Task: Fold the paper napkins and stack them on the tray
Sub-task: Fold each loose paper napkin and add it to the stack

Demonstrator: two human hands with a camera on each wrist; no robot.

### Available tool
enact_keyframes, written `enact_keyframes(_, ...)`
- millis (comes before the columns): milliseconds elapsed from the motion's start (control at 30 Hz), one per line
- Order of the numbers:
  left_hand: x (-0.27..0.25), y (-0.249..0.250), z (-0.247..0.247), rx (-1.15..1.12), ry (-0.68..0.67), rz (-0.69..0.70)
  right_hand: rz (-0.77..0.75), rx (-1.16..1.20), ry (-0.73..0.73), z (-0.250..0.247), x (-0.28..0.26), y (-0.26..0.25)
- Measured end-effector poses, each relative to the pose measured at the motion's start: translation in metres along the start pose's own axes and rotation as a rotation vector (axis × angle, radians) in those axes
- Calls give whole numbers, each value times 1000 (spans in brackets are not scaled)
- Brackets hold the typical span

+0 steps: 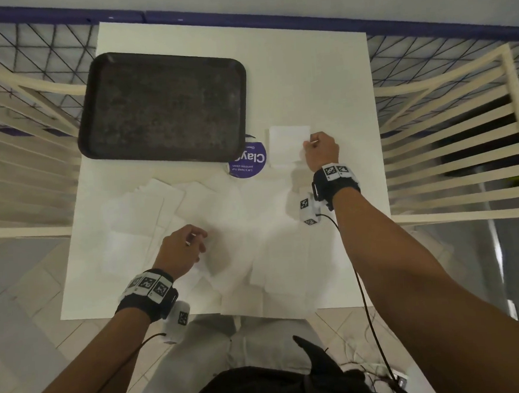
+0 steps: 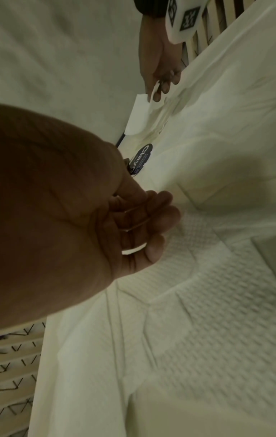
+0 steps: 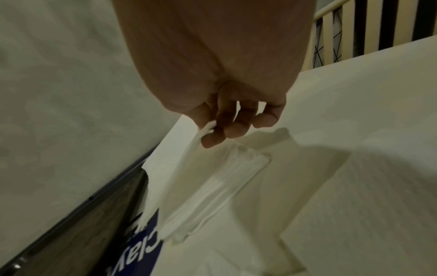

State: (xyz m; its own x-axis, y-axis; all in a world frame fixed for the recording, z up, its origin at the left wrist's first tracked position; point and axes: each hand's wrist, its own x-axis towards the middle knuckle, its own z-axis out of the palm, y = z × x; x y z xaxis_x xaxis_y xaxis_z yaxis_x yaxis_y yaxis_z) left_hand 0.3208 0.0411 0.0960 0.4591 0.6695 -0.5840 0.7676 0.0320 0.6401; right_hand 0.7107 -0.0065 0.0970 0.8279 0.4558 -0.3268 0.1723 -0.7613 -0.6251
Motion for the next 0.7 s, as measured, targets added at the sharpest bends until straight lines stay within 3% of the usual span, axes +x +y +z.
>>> enact_keyframes(233, 4, 8, 4, 8, 9, -20, 14, -102, -41, 7, 10, 10)
enact_keyframes(433, 6, 15, 4, 10, 18, -5, 59, -52, 42, 6, 1, 8)
enact_keyframes(600, 3, 13, -2, 1, 34, 19, -53, 60, 106, 16, -31, 4)
enact_keyframes(700, 0, 8, -7, -3, 65, 29, -157, 104, 58, 32, -62, 1)
